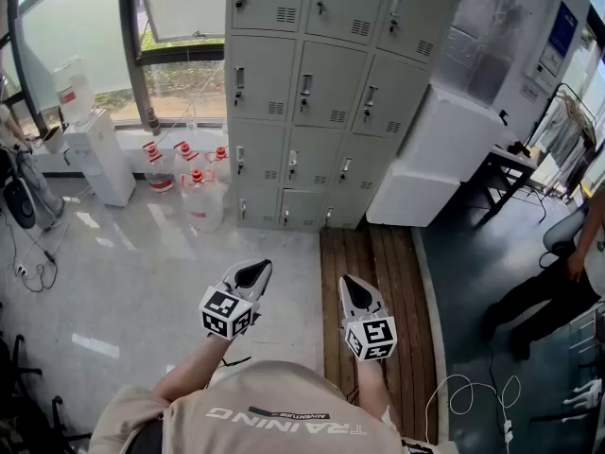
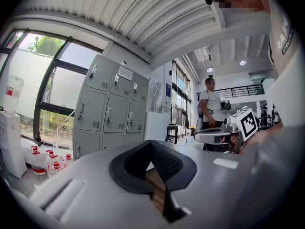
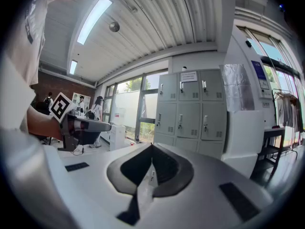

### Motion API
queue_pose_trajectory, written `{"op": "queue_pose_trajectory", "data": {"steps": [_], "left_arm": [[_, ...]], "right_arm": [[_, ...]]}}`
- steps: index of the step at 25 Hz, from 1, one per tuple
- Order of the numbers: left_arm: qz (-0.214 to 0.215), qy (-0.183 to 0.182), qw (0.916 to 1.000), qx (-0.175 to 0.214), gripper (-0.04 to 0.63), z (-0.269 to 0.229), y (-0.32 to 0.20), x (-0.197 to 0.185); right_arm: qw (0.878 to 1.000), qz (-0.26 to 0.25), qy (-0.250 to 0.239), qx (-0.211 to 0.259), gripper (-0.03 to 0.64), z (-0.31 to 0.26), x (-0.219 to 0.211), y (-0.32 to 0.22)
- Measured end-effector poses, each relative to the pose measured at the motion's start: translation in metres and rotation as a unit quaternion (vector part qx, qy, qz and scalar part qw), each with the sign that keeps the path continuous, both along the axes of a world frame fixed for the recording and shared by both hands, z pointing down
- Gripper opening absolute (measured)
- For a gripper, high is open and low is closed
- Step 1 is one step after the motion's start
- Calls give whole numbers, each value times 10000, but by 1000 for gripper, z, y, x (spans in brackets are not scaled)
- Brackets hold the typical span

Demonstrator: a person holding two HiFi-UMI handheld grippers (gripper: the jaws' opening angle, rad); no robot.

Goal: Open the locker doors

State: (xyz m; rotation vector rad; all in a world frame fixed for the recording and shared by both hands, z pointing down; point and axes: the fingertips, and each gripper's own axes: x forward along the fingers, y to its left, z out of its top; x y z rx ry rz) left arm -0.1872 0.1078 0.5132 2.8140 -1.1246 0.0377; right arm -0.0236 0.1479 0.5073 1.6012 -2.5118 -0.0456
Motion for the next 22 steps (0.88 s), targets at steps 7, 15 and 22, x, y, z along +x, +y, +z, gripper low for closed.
{"op": "queue_pose_trajectory", "data": {"steps": [7, 15, 22], "left_arm": [[152, -10, 9999, 42, 6, 5, -17, -39], [59, 127, 9991, -394, 7, 30, -28, -63], [143, 51, 9980, -610, 7, 52, -45, -41]], "right_arm": [[9993, 371, 5, 50, 11, 2, -33, -14], [9978, 628, -97, -192, 11, 12, -29, -15], [9950, 855, -409, -320, 11, 32, 3, -22]]}}
